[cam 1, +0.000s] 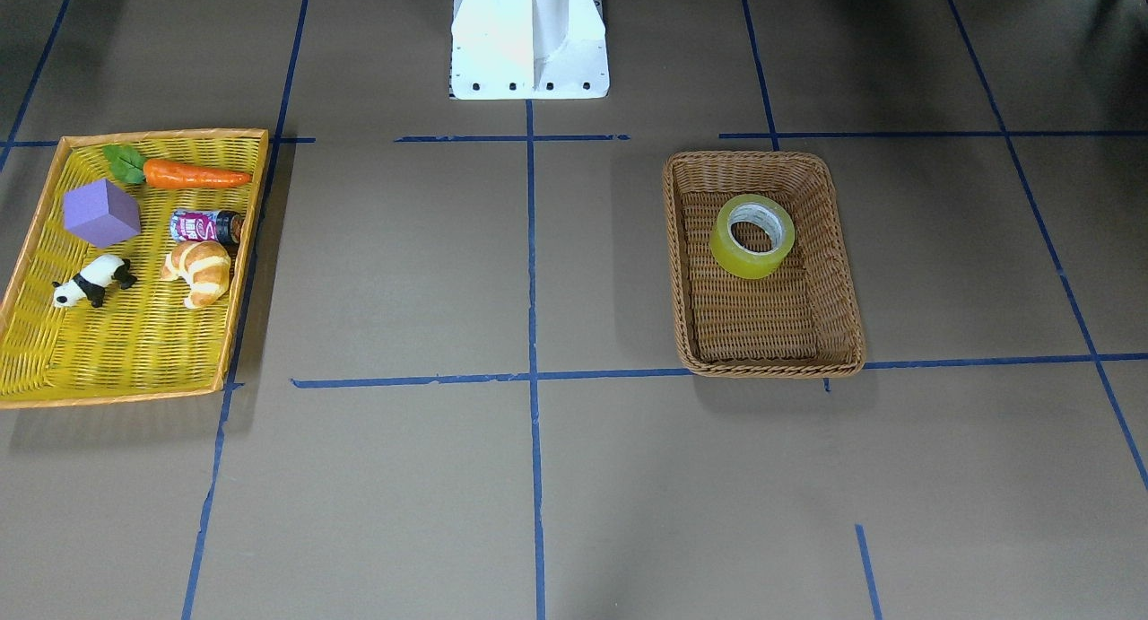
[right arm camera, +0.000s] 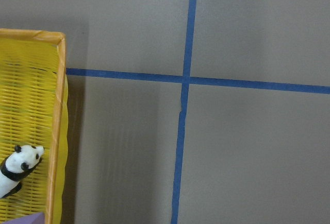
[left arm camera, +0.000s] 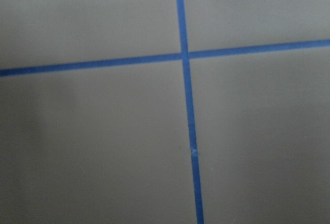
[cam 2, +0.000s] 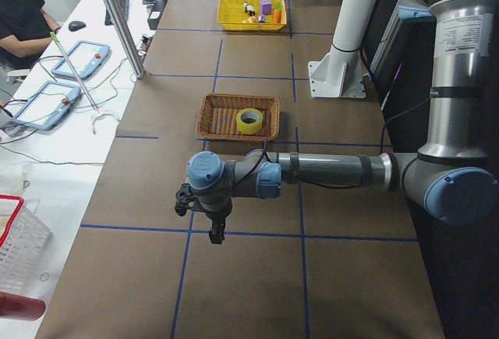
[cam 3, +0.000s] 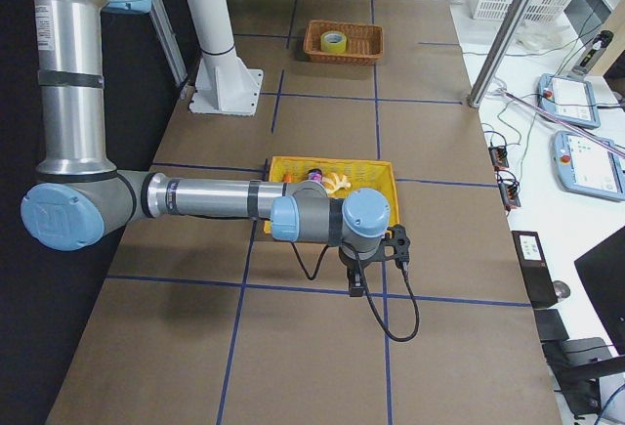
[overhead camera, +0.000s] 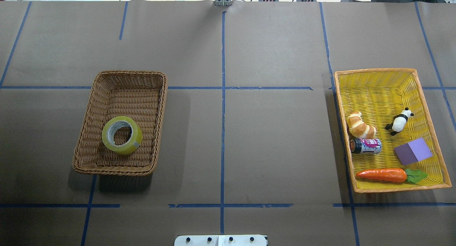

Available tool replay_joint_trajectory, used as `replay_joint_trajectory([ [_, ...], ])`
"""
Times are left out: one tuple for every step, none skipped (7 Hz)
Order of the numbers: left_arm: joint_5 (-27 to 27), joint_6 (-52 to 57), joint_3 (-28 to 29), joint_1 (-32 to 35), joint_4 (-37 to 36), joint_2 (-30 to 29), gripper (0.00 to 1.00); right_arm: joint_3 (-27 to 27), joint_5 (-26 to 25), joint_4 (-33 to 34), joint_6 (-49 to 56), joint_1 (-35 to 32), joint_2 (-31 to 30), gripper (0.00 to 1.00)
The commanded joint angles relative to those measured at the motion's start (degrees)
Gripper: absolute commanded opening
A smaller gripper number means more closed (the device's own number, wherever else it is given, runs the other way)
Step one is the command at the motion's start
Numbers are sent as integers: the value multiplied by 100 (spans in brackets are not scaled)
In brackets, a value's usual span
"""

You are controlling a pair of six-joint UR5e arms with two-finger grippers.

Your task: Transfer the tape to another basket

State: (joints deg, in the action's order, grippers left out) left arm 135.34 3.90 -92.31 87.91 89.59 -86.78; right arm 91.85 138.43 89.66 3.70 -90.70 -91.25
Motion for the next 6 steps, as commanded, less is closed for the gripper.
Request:
replay_joint_trajectory([
  [27,6,-6,94,15,135,100,-27,0,-1,8,0,-7,100],
  [18,-3,-6,165,-20,83,100,-27,0,-1,8,0,-15,100],
  [18,-3,-6,253,-38,74,100,-27,0,-1,8,0,-15,100],
  [18,-12,-6,288,-38,74,100,-27,0,-10,-1,0,-15,100],
  [18,-12,-6,297,-38,74,100,-18,0,-10,-1,0,-7,100],
  [18,-29,-6,289,-38,74,100,-27,0,-10,-1,0,2,100],
])
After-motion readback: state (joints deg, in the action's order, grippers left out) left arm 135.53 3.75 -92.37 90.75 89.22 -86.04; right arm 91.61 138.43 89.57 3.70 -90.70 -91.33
